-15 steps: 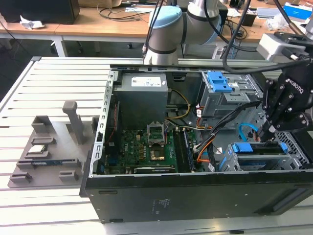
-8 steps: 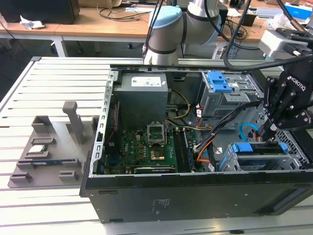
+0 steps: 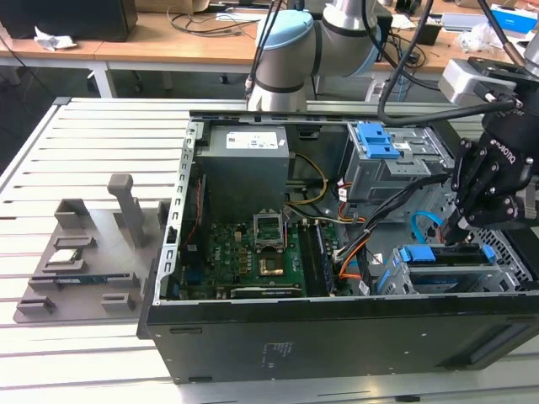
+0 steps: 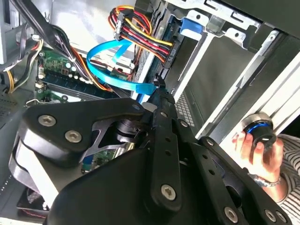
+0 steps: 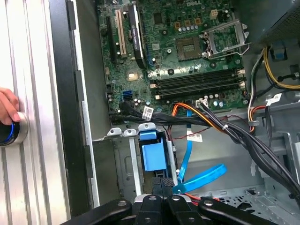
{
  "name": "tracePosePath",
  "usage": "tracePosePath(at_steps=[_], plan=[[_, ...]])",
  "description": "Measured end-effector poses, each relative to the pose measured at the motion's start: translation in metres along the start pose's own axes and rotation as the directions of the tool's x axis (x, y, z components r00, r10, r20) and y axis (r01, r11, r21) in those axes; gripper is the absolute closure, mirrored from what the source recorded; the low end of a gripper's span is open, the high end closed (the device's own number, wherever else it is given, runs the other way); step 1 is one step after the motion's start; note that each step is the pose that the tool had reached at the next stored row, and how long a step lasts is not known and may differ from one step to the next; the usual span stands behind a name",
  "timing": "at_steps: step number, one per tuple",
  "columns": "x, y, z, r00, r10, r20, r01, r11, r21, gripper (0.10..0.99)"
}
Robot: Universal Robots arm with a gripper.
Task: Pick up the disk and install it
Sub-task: 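Insert the second disk wire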
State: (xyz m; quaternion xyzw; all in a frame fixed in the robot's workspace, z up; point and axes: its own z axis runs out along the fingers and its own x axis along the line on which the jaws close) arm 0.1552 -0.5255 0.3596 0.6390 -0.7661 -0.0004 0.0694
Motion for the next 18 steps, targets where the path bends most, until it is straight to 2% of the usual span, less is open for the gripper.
tracePosePath(at_steps=[10,13,18], plan=[[0.0044,-0.0026,0.0039,0.9976,0.068,0.0053,-0.068,0.9976,-0.007,0.984],[0.0043,-0.0080,0.0058,0.9968,0.079,0.0061,-0.079,0.9968,-0.009,0.984],[0.0040,-0.0088,0.0080,0.9962,0.087,0.0067,-0.087,0.9962,-0.010,0.984]])
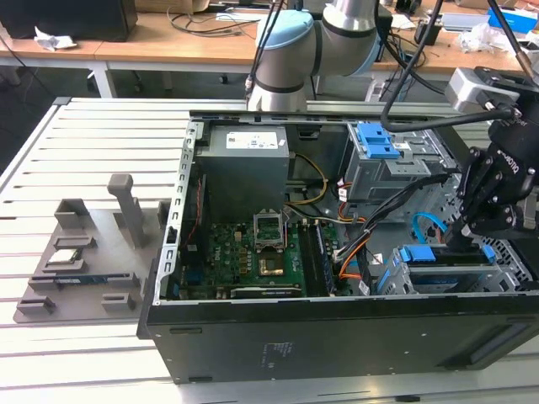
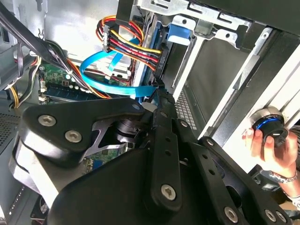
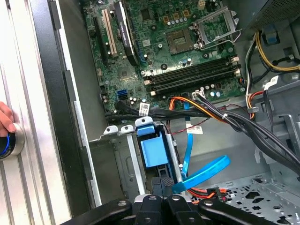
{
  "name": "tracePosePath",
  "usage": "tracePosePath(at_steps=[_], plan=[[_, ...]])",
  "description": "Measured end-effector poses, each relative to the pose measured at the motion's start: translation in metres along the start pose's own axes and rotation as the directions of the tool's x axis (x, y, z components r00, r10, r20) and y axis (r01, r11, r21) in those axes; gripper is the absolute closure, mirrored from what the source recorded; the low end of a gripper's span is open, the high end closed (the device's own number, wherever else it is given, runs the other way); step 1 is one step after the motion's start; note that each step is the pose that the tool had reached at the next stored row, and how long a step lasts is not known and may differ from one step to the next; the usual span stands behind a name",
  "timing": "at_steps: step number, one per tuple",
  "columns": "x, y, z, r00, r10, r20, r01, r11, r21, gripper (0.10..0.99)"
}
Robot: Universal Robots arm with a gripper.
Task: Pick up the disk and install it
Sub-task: 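Insert the second disk wire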
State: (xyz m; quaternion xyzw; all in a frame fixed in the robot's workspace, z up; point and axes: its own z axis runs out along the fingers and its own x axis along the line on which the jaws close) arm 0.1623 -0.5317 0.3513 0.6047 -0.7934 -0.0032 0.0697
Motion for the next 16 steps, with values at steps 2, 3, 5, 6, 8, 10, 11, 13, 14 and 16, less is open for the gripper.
tracePosePath(at_steps=[2,3,5,6,8,10,11,13,14,16], plan=[[-0.0002,-0.0002,0.0014,1.0000,0.002,0.0001,-0.002,1.0000,0.000,0.984],[-0.0002,-0.0002,0.0017,1.0000,0.002,-0.0001,-0.002,1.0000,0.000,0.984],[-0.0005,-0.0002,0.0023,1.0000,0.004,0.0005,-0.004,1.0000,0.000,0.984],[-0.0008,-0.0001,0.0026,1.0000,0.005,0.0006,-0.005,1.0000,-0.001,0.984],[-0.0030,0.0004,0.0032,1.0000,0.006,0.0003,-0.006,1.0000,-0.001,0.984],[-0.0046,0.0008,0.0036,1.0000,0.007,0.0004,-0.007,1.0000,-0.001,0.984],[-0.0050,0.0009,0.0037,1.0000,0.007,0.0004,-0.007,1.0000,-0.001,0.984],[-0.0057,0.0010,0.0040,1.0000,0.007,0.0005,-0.007,1.0000,-0.001,0.984],[-0.0058,0.0010,0.0040,1.0000,0.007,0.0005,-0.007,1.0000,-0.001,0.984],[-0.0056,0.0012,0.0020,1.0000,0.007,0.0006,-0.007,1.0000,-0.001,0.984]])
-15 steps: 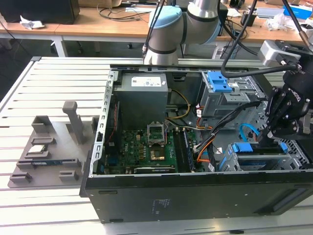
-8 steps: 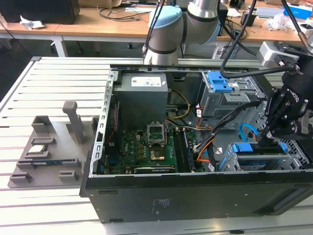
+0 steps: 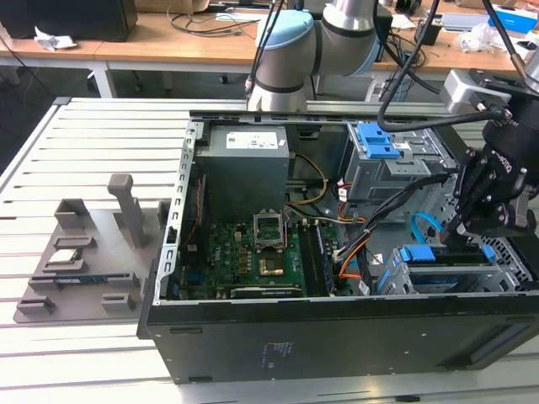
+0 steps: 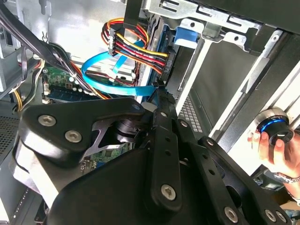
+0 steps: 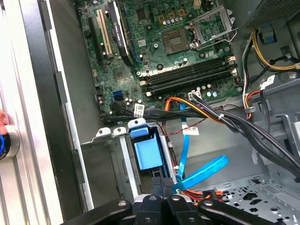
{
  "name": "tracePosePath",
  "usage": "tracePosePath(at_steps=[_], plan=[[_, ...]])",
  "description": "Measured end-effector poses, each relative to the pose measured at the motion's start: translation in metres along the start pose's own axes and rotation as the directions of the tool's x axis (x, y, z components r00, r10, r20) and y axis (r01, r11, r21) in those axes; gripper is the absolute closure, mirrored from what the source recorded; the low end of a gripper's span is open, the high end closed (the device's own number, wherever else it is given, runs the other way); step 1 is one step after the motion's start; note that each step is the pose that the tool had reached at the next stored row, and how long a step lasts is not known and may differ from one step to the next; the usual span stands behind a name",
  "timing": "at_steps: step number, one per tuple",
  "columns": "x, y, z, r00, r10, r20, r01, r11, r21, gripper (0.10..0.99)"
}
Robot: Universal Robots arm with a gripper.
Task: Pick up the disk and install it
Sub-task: 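Insert the second disk wire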
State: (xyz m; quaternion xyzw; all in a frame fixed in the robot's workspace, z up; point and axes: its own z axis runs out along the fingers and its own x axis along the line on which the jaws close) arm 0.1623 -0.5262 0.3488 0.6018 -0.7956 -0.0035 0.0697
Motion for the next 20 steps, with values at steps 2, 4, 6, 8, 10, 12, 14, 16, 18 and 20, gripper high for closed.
tracePosePath(at_steps=[2,4,6,8,10,12,14,16,18,20], plan=[[-0.0001,-0.0004,-0.0003,1.0000,0.000,-0.0001,0.000,1.0000,0.000,0.984],[0.0003,-0.0023,-0.0002,1.0000,0.002,-0.0003,-0.002,1.0000,-0.002,0.984],[0.0004,-0.0025,0.0006,1.0000,0.003,-0.0004,-0.003,1.0000,-0.002,0.984],[0.0003,-0.0026,0.0014,1.0000,0.003,-0.0006,-0.003,1.0000,-0.002,0.984],[0.0002,-0.0027,0.0028,1.0000,0.003,-0.0008,-0.003,1.0000,-0.002,0.984],[0.0002,-0.0026,0.0032,1.0000,0.003,-0.0003,-0.003,1.0000,-0.002,0.984],[0.0005,-0.0016,0.0034,1.0000,0.003,-0.0002,-0.003,1.0000,-0.002,0.984],[0.0004,-0.0016,0.0033,1.0000,0.003,-0.0004,-0.003,1.0000,-0.002,0.984],[0.0009,-0.0011,-0.0006,1.0000,0.003,0.0009,-0.003,1.0000,-0.002,0.984],[0.0018,-0.0003,-0.0094,1.0000,0.003,-0.0001,-0.003,1.0000,-0.002,0.984]])
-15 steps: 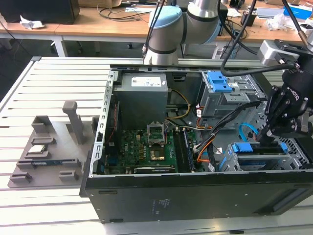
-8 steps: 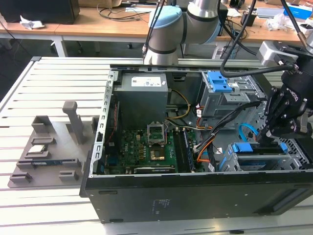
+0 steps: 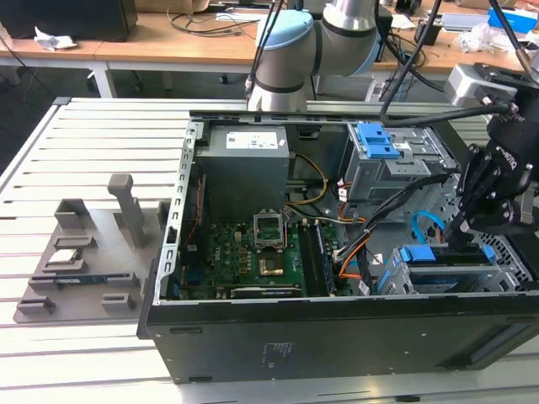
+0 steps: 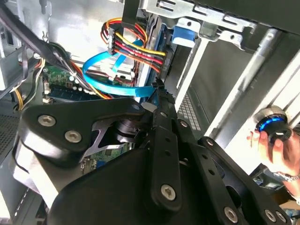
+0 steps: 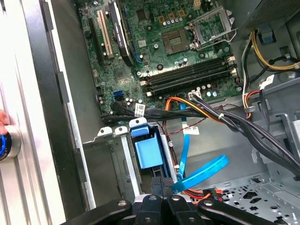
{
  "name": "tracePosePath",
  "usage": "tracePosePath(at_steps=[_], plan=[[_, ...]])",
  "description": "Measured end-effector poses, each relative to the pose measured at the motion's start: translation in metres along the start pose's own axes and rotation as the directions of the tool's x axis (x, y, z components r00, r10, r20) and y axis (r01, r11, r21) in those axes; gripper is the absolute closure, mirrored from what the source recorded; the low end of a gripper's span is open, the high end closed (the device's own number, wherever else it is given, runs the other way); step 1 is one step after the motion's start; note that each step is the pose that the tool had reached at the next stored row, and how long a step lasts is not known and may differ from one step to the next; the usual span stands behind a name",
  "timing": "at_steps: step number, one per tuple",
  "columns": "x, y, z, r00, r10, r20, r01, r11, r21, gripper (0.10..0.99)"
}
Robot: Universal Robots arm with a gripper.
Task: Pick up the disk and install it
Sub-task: 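Insert the second disk wire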
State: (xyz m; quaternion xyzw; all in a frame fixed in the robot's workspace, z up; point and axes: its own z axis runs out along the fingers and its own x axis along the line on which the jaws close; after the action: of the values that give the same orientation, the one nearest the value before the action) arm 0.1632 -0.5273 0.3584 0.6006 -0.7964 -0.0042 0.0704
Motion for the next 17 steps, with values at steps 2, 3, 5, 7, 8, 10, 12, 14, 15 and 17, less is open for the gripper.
tracePosePath(at_steps=[2,3,5,7,8,10,12,14,15,17], plan=[[0.0011,0.0010,-0.0104,1.0000,0.000,-0.0001,0.000,1.0000,0.000,0.984],[0.0016,0.0014,-0.0151,1.0000,0.000,-0.0001,0.000,1.0000,0.000,0.984],[0.0030,0.0026,-0.0282,1.0000,0.000,-0.0001,0.000,1.0000,0.000,0.984],[0.0040,0.0035,-0.0378,1.0000,0.000,-0.0001,0.000,1.0000,0.000,0.984],[0.0040,0.0035,-0.0377,1.0000,0.000,0.0005,0.000,1.0000,0.000,0.984],[0.0040,0.0035,-0.0378,1.0000,0.000,0.0008,0.000,1.0000,0.000,0.984],[0.0040,0.0035,-0.0379,1.0000,0.000,0.0020,0.000,1.0000,-0.001,0.918],[0.0040,0.0035,-0.0379,1.0000,0.000,0.0027,0.000,1.0000,-0.001,0.847],[0.0040,0.0034,-0.0379,1.0000,-0.005,0.0023,0.005,1.0000,0.000,0.847],[0.0040,0.0035,-0.0378,0.9991,-0.041,-0.0005,0.041,0.9991,0.003,0.847]])
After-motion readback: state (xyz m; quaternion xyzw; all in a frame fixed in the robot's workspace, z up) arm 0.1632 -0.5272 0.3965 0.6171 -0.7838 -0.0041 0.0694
